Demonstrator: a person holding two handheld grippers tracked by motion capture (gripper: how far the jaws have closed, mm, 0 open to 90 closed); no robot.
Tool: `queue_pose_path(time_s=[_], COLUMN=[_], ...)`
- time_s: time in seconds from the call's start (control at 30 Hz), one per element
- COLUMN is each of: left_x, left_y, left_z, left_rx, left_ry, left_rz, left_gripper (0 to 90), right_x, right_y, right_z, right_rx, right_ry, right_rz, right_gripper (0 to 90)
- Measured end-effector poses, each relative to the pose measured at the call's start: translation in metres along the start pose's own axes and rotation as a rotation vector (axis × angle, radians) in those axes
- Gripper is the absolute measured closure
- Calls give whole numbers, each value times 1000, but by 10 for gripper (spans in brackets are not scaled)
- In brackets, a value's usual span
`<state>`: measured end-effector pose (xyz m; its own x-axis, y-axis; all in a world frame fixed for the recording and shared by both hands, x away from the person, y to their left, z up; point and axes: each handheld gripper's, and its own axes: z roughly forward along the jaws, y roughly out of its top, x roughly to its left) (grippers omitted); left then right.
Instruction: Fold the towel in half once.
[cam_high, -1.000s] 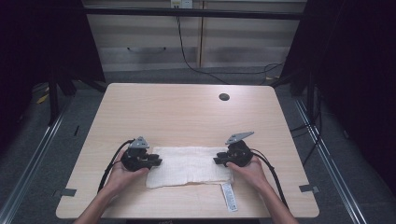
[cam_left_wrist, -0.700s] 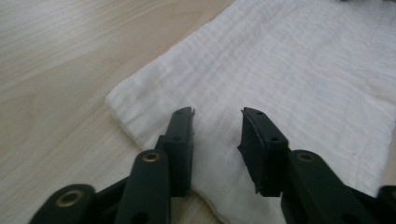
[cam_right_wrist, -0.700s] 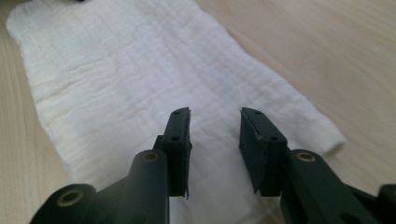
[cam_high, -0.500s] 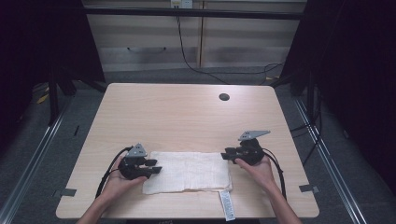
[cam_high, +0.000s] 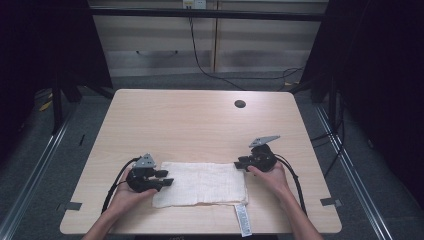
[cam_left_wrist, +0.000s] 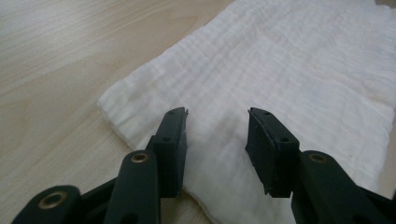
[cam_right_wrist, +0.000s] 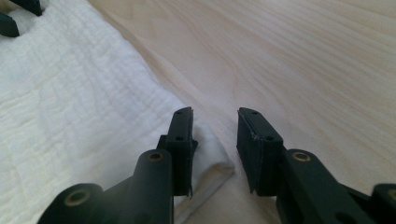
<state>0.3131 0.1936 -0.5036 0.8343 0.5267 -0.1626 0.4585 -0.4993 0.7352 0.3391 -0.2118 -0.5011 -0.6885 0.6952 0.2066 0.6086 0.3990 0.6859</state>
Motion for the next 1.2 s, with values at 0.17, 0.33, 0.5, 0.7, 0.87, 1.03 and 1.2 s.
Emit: queue_pose_path(time_s=[0.17,0.33,0.5,0.7,0.87,1.03,1.2], left_x=[1,4,5,17,35,49,52], left_y=[0,-1,1,14,27,30,26], left_z=[0,-1,-1,-17,-21,-3,5], left_rx=[3,-12,-6,-89,-105,-49,-28], left_ry=[-7,-38,-51,-25,31,46,37], left_rz=[-10,-32,-104,-126,-111,-106,-105], left_gripper=[572,544,510,506,571,584,563], right_x=[0,1,0,-1,-1,-1,0], right_y=[-6,-8,-8,-7,-7,-7,-7], right_z=[-4,-5,-3,-3,-2,-2,-2], right_rx=[11,10,4,2,-2,-1,-4], right_ry=[-11,11,19,21,19,15,14], right_rz=[-18,-41,-28,-18,-18,-21,-20], right_gripper=[680,819,862,865,864,864,864])
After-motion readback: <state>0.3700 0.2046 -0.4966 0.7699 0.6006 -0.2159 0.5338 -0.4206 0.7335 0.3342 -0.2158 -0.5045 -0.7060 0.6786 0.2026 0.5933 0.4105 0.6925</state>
